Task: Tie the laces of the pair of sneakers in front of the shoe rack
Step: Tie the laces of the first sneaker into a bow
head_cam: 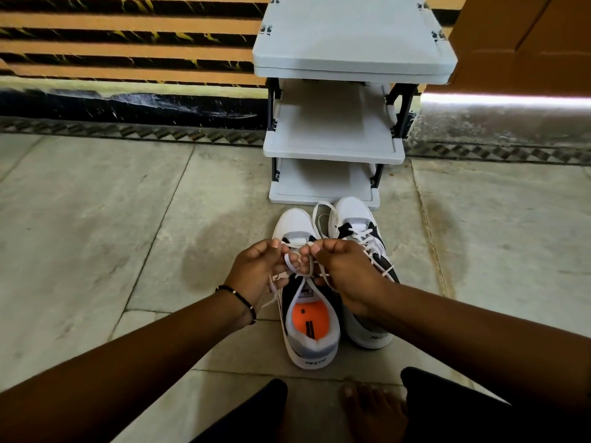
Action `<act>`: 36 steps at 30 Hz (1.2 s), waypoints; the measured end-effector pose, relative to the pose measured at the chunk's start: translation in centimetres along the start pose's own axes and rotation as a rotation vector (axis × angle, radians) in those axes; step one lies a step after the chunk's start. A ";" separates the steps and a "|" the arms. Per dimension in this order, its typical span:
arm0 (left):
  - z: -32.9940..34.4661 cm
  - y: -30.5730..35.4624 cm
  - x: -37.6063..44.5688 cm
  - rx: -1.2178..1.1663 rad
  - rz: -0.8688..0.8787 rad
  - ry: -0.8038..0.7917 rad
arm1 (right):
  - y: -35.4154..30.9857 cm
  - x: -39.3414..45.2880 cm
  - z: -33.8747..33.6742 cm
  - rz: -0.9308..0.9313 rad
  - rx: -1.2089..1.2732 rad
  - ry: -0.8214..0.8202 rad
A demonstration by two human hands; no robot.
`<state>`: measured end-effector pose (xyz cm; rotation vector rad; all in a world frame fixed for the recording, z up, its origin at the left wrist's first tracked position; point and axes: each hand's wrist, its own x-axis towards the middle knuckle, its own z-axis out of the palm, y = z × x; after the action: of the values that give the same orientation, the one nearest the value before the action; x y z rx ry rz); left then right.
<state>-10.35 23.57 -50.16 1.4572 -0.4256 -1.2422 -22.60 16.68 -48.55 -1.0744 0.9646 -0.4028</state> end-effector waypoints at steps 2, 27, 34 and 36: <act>0.1 -0.1 -0.1 0.026 0.014 -0.024 | 0.0 0.0 0.1 0.015 -0.036 0.003; -0.6 -1.3 0.4 0.502 0.322 -0.155 | 1.3 0.7 -0.7 -0.040 0.048 0.070; -0.4 -1.0 1.0 0.446 0.246 -0.135 | 1.3 1.3 -2.0 -0.147 -0.078 -0.049; -0.2 -1.1 1.0 0.426 0.215 -0.128 | 1.1 1.6 -2.5 -0.215 -0.213 -0.090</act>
<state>-10.16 23.17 -51.58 1.6374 -0.9548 -1.1155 -24.01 14.69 -50.57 -1.3859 0.8276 -0.4297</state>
